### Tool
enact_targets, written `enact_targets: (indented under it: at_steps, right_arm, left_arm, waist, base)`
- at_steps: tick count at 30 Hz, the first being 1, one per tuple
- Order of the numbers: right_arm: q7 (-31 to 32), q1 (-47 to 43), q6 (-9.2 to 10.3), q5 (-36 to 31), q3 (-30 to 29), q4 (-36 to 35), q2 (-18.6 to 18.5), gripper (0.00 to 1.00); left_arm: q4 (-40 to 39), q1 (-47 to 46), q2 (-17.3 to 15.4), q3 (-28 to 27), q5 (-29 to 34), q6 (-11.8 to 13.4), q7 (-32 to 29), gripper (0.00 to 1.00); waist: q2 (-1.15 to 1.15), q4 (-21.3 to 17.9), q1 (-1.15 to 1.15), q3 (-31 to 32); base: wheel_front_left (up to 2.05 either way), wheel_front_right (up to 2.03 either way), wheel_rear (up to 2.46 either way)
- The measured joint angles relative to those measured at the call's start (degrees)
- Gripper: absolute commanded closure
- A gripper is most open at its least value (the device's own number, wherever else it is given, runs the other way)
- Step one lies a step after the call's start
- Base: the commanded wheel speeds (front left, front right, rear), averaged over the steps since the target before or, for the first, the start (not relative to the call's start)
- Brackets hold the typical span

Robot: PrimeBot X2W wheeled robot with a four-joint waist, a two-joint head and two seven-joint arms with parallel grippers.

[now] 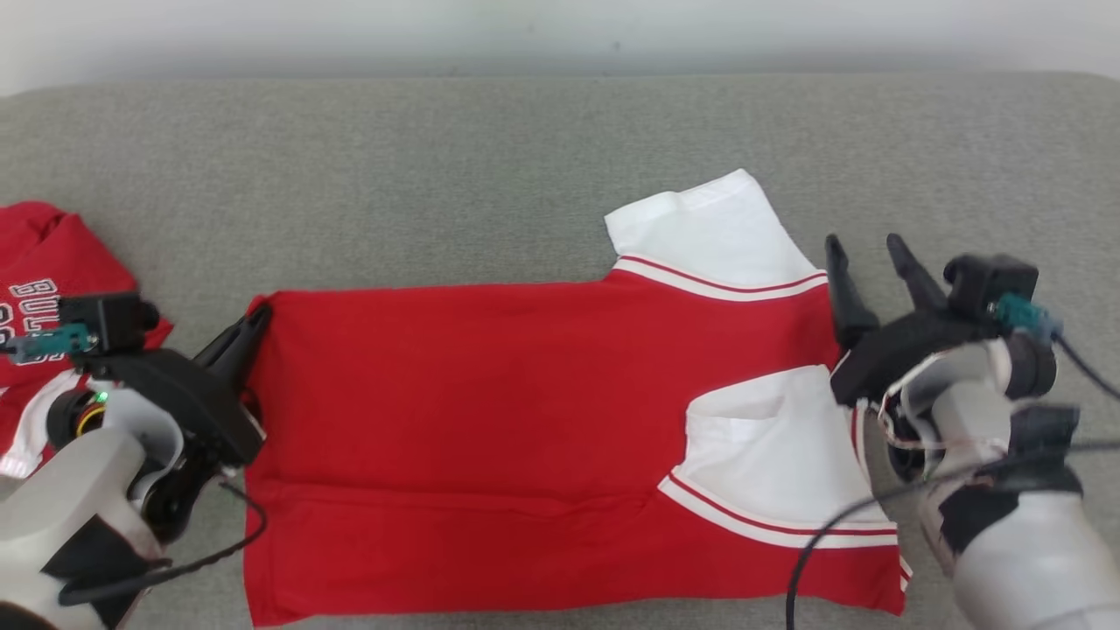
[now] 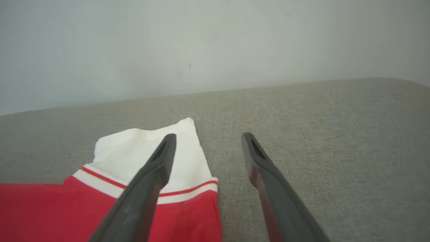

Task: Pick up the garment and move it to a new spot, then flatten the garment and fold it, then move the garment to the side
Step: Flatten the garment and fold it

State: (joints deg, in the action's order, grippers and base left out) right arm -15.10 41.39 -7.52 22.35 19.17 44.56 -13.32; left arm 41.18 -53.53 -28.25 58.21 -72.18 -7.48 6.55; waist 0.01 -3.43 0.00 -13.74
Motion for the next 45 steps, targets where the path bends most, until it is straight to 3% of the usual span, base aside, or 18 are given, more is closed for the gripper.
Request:
enact_targets:
  at_steps: [5,14,27,28,29,33,45]
  right_arm:
    - [3.21,8.76,0.0,2.24,3.49,9.92,-1.42,0.0]
    - [9.4,21.16,0.0,4.93,8.7,19.86,-4.93,0.0]
    - [14.85,28.29,0.0,8.22,12.03,25.17,-5.81,0.0]
    - [15.12,28.59,0.0,8.68,12.1,25.2,-5.78,0.07]
    - [15.11,28.76,0.0,8.95,12.23,25.19,-5.79,0.22]
    - [14.48,29.62,0.0,9.59,13.1,25.28,-5.93,1.0]
    - [7.28,26.04,-0.01,15.11,17.09,19.82,-6.67,1.0]
  left_arm:
    - [-0.68,-2.29,1.65,1.8,-0.24,0.0,1.64,1.0]
    - [-1.66,-7.94,4.41,5.37,-0.9,0.0,3.04,1.0]
    - [-1.47,-12.81,7.05,9.27,-2.61,-0.01,5.64,1.0]
    - [-1.4,-12.98,7.06,9.51,-2.76,0.0,5.71,1.0]
    - [-1.36,-13.28,7.09,9.79,-2.88,-0.01,6.02,1.0]
    - [-1.18,-13.74,7.3,10.65,-3.44,-0.01,6.54,1.0]
    - [-0.77,-11.85,5.25,10.84,-6.62,-0.01,7.98,1.0]
  waist:
    - [0.0,2.05,0.0,-0.94]
    - [0.0,5.89,0.01,-5.64]
    - [0.0,10.7,0.01,-11.8]
    - [-0.01,10.92,0.01,-12.13]
    - [-0.01,11.1,0.01,-12.46]
    - [-0.01,11.48,0.01,-13.33]
    - [0.0,9.1,0.01,-11.45]
  base:
    - [0.0,0.0,0.0]
    - [0.0,0.0,0.0]
    - [0.0,0.0,0.0]
    - [0.0,0.0,0.0]
    - [0.0,0.0,0.0]
    - [0.0,0.0,0.0]
    - [0.0,0.0,0.0]
